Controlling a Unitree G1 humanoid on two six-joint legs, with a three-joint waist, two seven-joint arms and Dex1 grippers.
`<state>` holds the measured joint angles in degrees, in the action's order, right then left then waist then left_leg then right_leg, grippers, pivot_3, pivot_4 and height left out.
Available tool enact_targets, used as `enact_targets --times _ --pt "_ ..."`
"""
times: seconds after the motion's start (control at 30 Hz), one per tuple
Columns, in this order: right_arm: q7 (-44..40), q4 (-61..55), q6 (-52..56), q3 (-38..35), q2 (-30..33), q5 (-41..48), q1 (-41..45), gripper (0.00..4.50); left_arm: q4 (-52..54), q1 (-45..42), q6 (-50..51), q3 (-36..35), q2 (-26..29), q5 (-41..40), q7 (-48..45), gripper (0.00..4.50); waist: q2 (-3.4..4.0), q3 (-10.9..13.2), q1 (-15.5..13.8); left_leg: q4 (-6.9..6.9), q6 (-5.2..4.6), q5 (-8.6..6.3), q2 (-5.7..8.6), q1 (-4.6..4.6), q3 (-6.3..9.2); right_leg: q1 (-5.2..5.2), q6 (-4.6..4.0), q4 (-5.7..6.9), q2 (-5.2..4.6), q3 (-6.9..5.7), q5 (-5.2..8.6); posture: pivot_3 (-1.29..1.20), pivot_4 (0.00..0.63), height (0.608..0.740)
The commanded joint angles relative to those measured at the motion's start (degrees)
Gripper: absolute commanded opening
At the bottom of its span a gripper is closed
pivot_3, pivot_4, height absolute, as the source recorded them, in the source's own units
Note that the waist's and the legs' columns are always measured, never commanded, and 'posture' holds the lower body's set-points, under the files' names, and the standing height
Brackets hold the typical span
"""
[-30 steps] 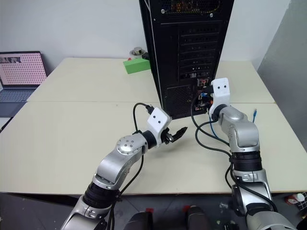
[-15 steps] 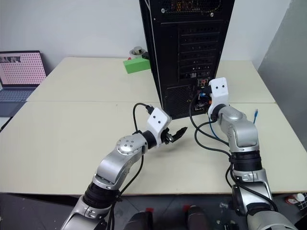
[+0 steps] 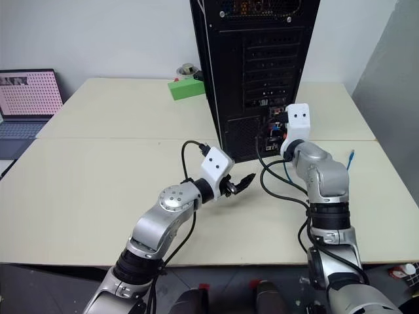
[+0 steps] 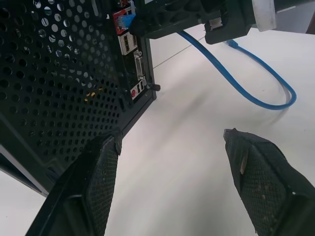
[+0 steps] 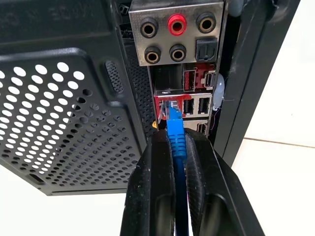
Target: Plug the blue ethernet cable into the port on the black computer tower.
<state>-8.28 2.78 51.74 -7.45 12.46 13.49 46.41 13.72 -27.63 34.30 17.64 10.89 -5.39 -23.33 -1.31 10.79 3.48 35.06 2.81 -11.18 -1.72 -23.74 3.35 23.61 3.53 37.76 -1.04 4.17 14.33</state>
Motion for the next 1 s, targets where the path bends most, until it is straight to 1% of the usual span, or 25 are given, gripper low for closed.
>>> enact_targets --times 0.03,0.4,0.57,0.63,0.67,0.73,0.77,0.8,0.83,0.87,0.93,0.97,1.0 --pt "0.3 -0.8 -1.8 -0.9 -0.4 0.7 3.9 0.03 1.4 -0.4 -1.3 -0.3 -0.5 0.1 -0.2 3.50 0.00 0.0 0.0 0.00 0.00 0.00 0.00 0.00 0.00 0.01 0.00 0.01 0.00 0.00 0.00 0.00 0.150 0.740" --pt "0.2 2.1 -4.1 -0.5 -0.1 -0.1 4.4 0.03 1.4 -0.5 -1.1 -0.4 -0.6 0.1 -0.1 3.50 0.00 0.0 0.3 0.01 0.00 0.00 0.00 0.00 -0.01 0.01 0.00 0.04 0.00 0.01 -0.01 0.00 0.150 0.740" --pt "-1.5 0.9 -4.7 -0.1 0.8 0.1 2.6 0.03 1.5 -0.2 -1.0 -0.6 -0.2 0.2 -0.2 3.50 0.01 0.0 0.4 0.02 0.00 0.01 0.00 0.01 -0.01 0.01 0.01 0.06 0.00 0.01 -0.01 0.00 0.150 0.740" --pt "-2.7 -0.3 -4.6 0.2 1.7 0.1 1.2 0.76 1.4 -0.1 -1.1 -0.9 0.1 0.2 -0.2 3.50 0.01 0.0 0.4 0.02 0.00 0.00 0.00 0.01 -0.01 0.01 0.01 0.06 0.00 0.01 -0.01 0.00 0.150 0.740" --pt "-3.1 -0.8 -4.6 0.4 2.0 0.1 0.6 0.83 1.3 -0.1 -1.1 -1.0 0.3 0.1 -0.3 3.50 0.01 0.0 0.3 0.02 0.00 0.00 0.00 0.00 -0.01 0.01 0.01 0.06 0.00 0.01 -0.01 0.00 0.150 0.740" --pt "-4.1 -1.8 -4.5 0.9 2.6 0.2 -0.4 1.26 1.1 -0.2 -1.1 -1.4 0.6 0.0 -0.4 3.50 0.01 0.0 0.1 0.01 0.00 0.00 0.00 -0.02 0.00 0.01 0.01 0.03 0.00 -0.01 0.00 0.00 0.150 0.740" --pt "-5.3 -3.7 -4.2 1.3 3.6 0.3 -1.9 1.55 1.0 -0.2 -1.0 -2.0 1.1 -0.3 -0.8 3.50 0.01 0.0 0.1 0.00 0.00 0.00 0.00 -0.03 0.00 0.01 0.00 0.00 0.00 -0.01 0.00 0.00 0.150 0.740" --pt "-6.3 -5.3 -4.0 1.7 4.6 0.4 -3.4 1.64 0.9 -0.3 -0.6 -2.7 1.6 -0.7 -1.1 3.50 0.01 0.0 0.1 -0.01 0.00 0.00 0.00 -0.04 0.00 0.01 0.00 -0.02 0.00 -0.01 0.00 0.00 0.150 0.740" --pt "-7.3 -6.8 -4.0 2.1 5.5 0.4 -4.6 1.89 0.8 -0.5 -0.3 -3.5 2.0 -1.2 -1.3 3.50 0.01 0.0 -0.1 -0.01 0.00 0.00 0.00 -0.07 0.00 0.02 0.00 -0.04 0.00 0.00 0.00 0.00 0.150 0.740" --pt "-8.2 -8.5 -3.8 2.3 6.6 0.6 -5.9 2.02 0.6 -0.6 0.0 -4.5 2.5 -1.7 -1.8 3.50 0.01 0.0 -0.2 -0.04 0.00 0.00 0.01 -0.09 0.01 0.02 0.00 -0.06 -0.01 -0.01 0.01 0.00 0.150 0.740" --pt "-9.9 -11.2 -3.9 2.7 8.1 1.0 -7.7 2.53 0.4 -0.9 0.0 -5.6 3.6 -2.3 -2.5 3.50 0.01 0.0 -0.2 -0.07 0.00 0.00 0.01 -0.10 0.01 0.05 -0.01 -0.08 -0.01 -0.01 0.01 0.00 0.150 0.740" --pt "-11.2 -12.8 -4.3 3.1 9.2 1.3 -8.8 2.63 0.2 -1.0 -0.1 -6.2 4.2 -2.6 -3.1 3.50 0.01 0.0 -0.2 -0.07 0.00 0.00 0.01 -0.10 0.01 0.05 -0.01 -0.08 -0.01 -0.02 0.01 0.00 0.150 0.740" --pt "-12.7 -14.7 -4.9 3.2 10.3 1.7 -10.1 2.93 0.1 -1.2 0.1 -6.9 5.1 -2.9 -3.8 3.50 0.02 0.0 -0.2 -0.06 0.00 0.00 0.01 -0.10 0.00 0.05 0.00 -0.08 -0.01 -0.01 0.01 0.00 0.150 0.740"
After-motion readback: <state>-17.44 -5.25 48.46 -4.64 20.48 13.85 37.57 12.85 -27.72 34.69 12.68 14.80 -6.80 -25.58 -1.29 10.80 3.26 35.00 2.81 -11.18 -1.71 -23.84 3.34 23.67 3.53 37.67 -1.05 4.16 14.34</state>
